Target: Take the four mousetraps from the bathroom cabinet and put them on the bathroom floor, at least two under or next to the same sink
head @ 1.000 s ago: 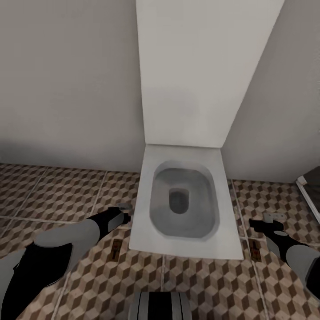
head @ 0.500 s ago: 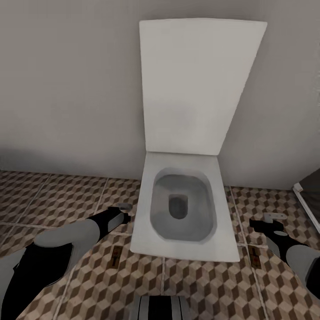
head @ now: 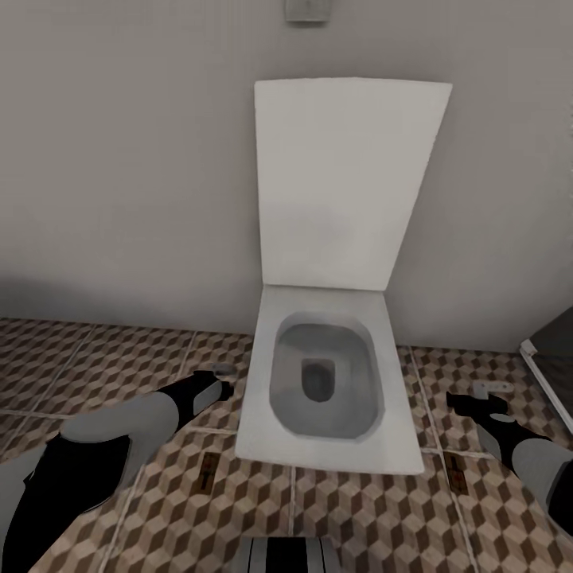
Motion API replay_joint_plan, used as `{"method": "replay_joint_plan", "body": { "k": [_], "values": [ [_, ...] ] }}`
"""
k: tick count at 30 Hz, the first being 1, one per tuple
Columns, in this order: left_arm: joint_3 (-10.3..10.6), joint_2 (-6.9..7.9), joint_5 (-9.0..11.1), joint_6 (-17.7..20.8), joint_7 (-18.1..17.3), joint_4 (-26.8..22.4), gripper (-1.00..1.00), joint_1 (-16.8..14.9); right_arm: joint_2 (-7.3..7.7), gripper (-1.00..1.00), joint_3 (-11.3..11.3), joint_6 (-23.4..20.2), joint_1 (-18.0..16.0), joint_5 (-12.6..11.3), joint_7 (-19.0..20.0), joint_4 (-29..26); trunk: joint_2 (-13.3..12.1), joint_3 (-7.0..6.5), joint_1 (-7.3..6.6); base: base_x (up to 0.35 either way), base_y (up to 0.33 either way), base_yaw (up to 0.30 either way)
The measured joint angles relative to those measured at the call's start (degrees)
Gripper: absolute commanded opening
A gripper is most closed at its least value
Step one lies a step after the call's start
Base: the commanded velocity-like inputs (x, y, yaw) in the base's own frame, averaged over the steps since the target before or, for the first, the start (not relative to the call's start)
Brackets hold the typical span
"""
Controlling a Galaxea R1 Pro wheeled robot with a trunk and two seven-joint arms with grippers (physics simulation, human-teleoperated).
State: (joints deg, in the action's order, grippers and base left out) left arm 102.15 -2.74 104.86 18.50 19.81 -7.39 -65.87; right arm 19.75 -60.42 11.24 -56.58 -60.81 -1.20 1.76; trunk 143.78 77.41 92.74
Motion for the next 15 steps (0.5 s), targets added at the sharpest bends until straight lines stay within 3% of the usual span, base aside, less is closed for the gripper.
{"method": "replay_joint_plan", "body": {
  "k": [15],
  "values": [
    [0.0,0.0,0.07,0.0,0.0,0.16,1.0,0.0,-0.03,1.0,0.03,0.0,0.0,0.0,0.0,-0.04,-0.2,-3.33,-0.39,0.0,0.0,0.0]
  ]
}}
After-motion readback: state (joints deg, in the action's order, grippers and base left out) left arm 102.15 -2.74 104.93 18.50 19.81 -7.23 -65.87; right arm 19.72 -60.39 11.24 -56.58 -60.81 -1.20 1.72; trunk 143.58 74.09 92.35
